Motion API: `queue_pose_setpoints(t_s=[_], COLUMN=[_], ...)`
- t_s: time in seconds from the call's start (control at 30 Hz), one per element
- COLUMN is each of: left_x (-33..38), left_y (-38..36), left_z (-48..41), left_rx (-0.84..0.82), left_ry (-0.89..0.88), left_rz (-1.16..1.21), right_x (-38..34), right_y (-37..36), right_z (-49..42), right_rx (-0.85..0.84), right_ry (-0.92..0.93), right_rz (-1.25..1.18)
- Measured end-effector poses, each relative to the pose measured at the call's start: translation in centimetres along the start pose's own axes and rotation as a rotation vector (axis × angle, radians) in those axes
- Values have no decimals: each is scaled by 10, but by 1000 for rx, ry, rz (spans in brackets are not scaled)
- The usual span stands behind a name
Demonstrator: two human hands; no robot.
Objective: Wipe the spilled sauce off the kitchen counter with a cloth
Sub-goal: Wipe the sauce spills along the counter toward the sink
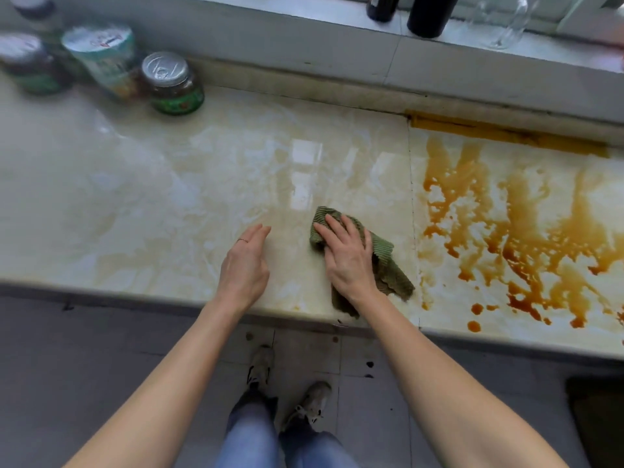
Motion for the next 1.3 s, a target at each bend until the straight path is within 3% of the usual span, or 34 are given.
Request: queue_pose_setpoints(t_s=[0.13,0.3,0.47,0.6,0.77,0.93,1.13,1.3], left_x=[-11,-16,-1,8,25,44,54,69], left_y=[14,21,9,5,1,-11,-19,-34], left_z=[5,7,12,14,16,18,21,25], left_rx=[63,113,91,84,85,52,37,11], left_ry=[55,105,91,89,67,28,-3,-24], left_rz=[-20,-45,-10,3,1,1,2,14], right_x=[-59,-65,-13,28,4,23,110,98], right_y=[-23,-23,10,34,24,22,69,65], right_z=[22,65,89,99,96,98,109,105], right_rx=[-162,-206,-217,-167,-77,-67,137,214], right_ry=[324,699,779,722,533,535,114,-112], right_rz=[-104,39,96,128,61,149,242,223])
Point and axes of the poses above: each hand's wrist, its own z-axis away from the middle knuckle, its own y-axis out of the back of the hand, x = y × z, the point moved 4 cm from there along -z, towards the middle knuckle, and after that the axes turned 9 degrees about x, right-handed, at the moved point
